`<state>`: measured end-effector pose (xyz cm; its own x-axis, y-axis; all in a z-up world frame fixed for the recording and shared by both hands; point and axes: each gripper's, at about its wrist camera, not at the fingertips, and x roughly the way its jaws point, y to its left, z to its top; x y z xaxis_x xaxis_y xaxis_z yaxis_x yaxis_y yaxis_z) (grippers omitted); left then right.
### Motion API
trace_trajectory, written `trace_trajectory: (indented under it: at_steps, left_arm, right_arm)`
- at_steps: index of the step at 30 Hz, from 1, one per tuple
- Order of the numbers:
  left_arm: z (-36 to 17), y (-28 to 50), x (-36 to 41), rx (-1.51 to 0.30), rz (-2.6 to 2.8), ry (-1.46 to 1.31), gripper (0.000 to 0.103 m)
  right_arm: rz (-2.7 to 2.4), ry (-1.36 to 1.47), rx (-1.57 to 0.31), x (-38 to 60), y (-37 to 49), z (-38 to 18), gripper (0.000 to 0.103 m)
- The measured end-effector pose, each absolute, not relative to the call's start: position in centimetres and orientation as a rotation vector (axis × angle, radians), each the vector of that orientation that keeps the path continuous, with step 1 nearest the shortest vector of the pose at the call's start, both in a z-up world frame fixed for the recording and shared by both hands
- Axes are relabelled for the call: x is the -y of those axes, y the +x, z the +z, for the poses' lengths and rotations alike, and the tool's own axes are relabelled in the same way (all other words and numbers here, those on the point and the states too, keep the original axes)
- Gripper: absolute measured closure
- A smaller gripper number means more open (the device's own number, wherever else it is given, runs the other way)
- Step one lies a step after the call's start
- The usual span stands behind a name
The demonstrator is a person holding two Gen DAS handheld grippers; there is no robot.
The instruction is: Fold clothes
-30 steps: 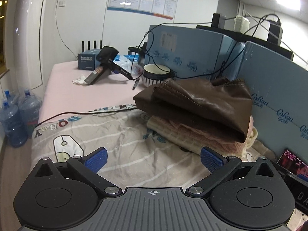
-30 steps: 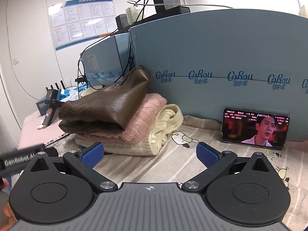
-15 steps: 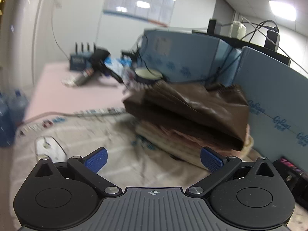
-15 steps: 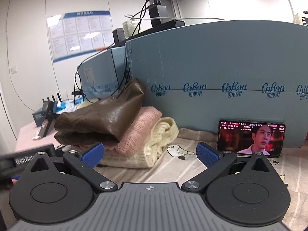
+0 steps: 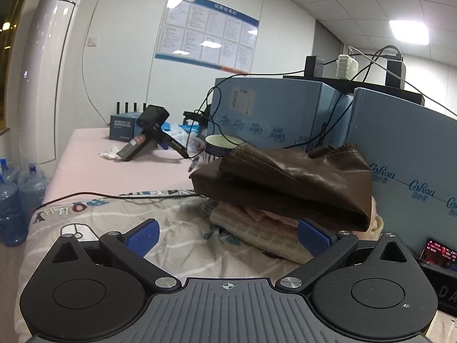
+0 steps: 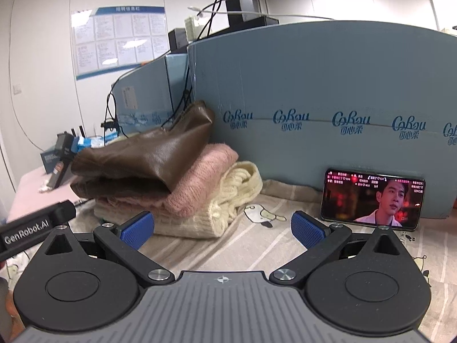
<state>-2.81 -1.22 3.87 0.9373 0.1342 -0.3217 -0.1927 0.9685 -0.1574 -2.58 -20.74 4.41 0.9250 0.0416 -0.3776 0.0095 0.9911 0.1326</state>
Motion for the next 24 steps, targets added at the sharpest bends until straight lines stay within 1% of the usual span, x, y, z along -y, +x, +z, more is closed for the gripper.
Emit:
trace_trajectory:
  at_steps: [8,24]
  left_arm:
    - [3.26,-2.66,1.69,-0.324,0.143,-0.176,0.0]
    - [3.03,-3.03,2.23,-0.285,0.157,-0.16,0.0]
  right_arm:
    - [0.012,0.113,-0.407,20.42,-2.3,3.67,0.0]
    - [0.0,0.12,-0.415,20.66,-2.2,3.55,0.0]
